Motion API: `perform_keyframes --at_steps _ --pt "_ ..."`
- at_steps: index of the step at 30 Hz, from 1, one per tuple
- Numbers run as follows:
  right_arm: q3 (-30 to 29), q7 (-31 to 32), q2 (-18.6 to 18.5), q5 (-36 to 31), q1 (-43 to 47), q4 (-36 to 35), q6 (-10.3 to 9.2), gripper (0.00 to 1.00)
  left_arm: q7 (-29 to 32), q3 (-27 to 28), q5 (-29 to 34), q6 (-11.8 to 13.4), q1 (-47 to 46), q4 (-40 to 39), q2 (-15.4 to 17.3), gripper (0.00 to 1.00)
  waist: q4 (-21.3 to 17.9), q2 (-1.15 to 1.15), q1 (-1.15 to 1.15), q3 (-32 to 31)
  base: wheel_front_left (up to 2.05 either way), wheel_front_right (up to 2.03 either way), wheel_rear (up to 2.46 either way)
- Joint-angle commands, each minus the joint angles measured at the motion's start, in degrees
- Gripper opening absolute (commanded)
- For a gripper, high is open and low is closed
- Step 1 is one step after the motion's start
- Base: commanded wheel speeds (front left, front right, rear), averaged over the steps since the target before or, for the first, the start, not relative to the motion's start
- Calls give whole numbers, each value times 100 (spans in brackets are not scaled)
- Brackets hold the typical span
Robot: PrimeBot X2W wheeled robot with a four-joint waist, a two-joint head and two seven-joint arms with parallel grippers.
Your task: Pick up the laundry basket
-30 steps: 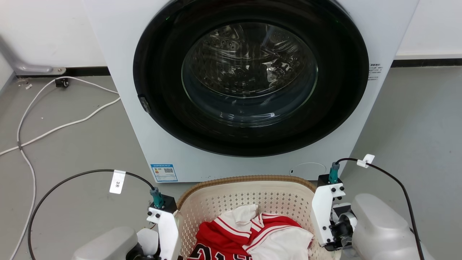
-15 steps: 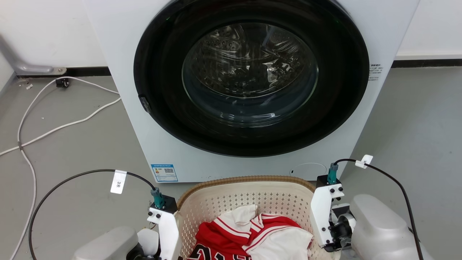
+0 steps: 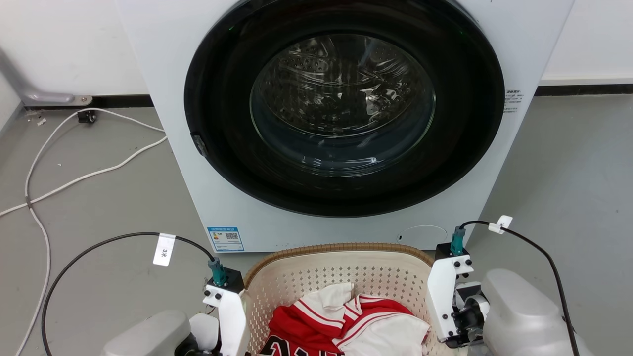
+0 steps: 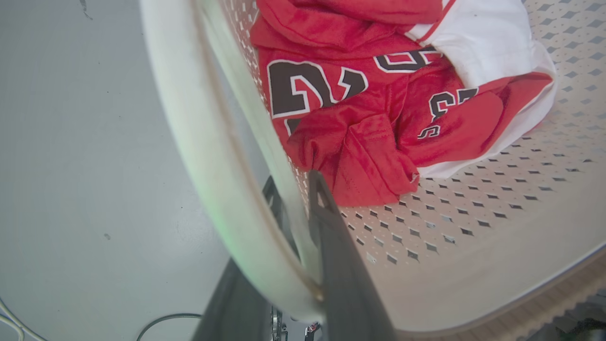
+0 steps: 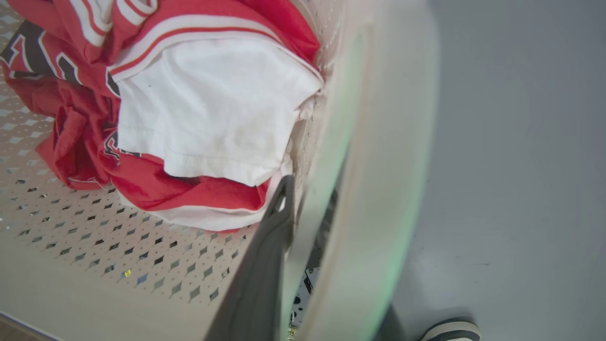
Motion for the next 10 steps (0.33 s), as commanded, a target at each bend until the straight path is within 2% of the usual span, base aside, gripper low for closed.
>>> perform_keyframes --at_steps 1,10 --pt "23 -15 14 39 -3 -20 16 0 2 -11 34 -83 54 -59 -86 0 -6 0 0 1 0 0 0" --pt "68 -41 18 113 -111 11 16 0 9 -11 -6 -83 -64 -68 -113 0 -13 0 0 24 0 0 0"
